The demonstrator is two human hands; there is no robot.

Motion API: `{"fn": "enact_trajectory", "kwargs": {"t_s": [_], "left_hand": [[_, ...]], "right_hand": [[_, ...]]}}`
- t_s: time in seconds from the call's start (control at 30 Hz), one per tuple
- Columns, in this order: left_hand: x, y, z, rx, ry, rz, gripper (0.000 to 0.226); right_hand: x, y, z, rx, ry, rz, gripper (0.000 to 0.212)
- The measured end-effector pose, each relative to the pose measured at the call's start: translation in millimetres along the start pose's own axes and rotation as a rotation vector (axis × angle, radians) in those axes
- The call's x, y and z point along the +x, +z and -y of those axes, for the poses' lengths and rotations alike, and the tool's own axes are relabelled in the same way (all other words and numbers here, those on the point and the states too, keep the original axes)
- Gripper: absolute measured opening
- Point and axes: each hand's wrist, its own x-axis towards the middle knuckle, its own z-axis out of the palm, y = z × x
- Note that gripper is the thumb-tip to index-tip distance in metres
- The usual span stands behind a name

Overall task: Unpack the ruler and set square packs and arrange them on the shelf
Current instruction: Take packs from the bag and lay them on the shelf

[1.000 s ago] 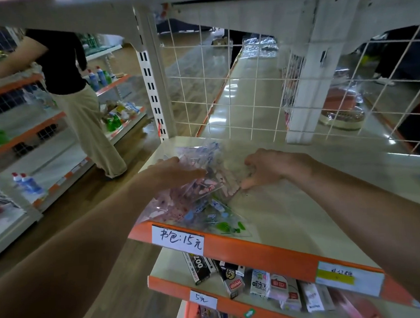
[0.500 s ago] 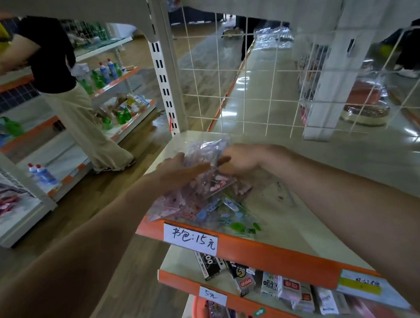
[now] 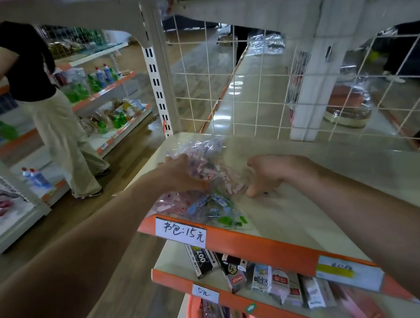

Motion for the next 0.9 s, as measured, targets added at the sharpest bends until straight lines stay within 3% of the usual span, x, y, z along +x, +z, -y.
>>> {"fn": "enact_trajectory", "kwargs": {"t_s": [0.17,0.33,0.4,0.53,0.63,0.77,0.9], "left_hand": [[-10,-13,-4,-0.189,0.009,-0.003,0.084],[-13,-30,11,-0.183,-0.095,-0.003,0.049],[-15,-29,16,-0.183,-0.111,0.041,0.043],[-14,-26,15,-0.264,-0.087,0.039,0.03],[-17,-29,17,-0.357,-0.086,0.017,0.018],[-20,-32,32,-0.477,-0.099,-0.051,0.017],[-16,-30,38,-0.481,-0.103,-0.105,0.024]], "right_hand": [[-1,-1,-12,0.131,-0.032,0.032,0.082],[-2,-2,-5,0.03,-0.022,0.008,0.078],[-3,-3,5,0.053,-0.063,-0.036,0.07],[2,-7,31,0.233,-0.23,-0.195,0.03],[14,1,44,0.425,-0.229,-0.16,0.04],[21,5,36,0.768,-0.154,-0.068,0.014],[21,-7,6,0.922,-0.12,-0.086,0.005]]}}
